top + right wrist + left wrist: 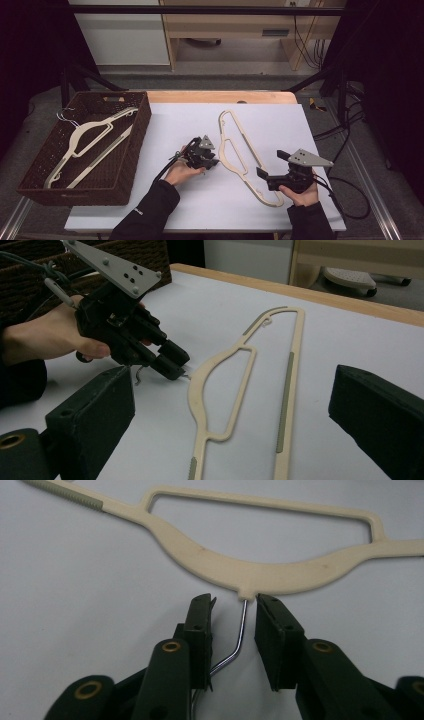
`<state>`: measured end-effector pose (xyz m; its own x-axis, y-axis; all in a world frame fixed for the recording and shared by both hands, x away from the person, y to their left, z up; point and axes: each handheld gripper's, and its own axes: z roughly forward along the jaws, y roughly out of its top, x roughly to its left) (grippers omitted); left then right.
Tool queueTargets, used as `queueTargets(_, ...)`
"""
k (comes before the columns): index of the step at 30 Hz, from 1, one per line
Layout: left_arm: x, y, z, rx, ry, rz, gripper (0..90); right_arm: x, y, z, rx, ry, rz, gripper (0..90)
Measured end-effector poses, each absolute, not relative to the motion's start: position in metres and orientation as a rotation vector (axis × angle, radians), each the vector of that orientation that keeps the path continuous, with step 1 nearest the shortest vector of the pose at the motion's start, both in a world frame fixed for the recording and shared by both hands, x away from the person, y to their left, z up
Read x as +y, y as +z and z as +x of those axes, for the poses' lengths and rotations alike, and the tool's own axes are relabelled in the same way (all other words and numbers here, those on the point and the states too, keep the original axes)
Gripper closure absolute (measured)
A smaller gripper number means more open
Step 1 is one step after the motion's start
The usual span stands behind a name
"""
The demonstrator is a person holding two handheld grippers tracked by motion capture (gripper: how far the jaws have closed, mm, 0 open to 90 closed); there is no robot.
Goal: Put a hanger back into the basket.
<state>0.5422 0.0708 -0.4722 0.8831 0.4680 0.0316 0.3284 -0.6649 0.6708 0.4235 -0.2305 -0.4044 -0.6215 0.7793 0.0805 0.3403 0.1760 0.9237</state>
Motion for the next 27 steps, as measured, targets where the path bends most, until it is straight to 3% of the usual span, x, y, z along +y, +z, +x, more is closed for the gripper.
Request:
queueTargets(4, 0.069, -0.472, 0.541, 0.558, 0.249, 2.365, 77.0, -0.230, -0.405, 0.424, 2.049, 1.438, 1.055, 4.9)
queueTargets(10, 0.070, -0.472, 0.545, 0.588, 0.193, 2.351, 80.1, -0.229, -0.407, 0.426, 2.064, 1.434, 1.048, 5.1)
queueTargets(14, 0.070, -0.471, 0.547, 0.590, 0.177, 2.359, 87.0, -0.226, -0.409, 0.429, 2.074, 1.426, 1.061, 5.4)
queueTargets(27, 0.064, -0.465, 0.545, 0.506, 0.223, 2.446, 88.7, -0.220, -0.415, 0.436, 2.117, 1.415, 1.053, 6.5)
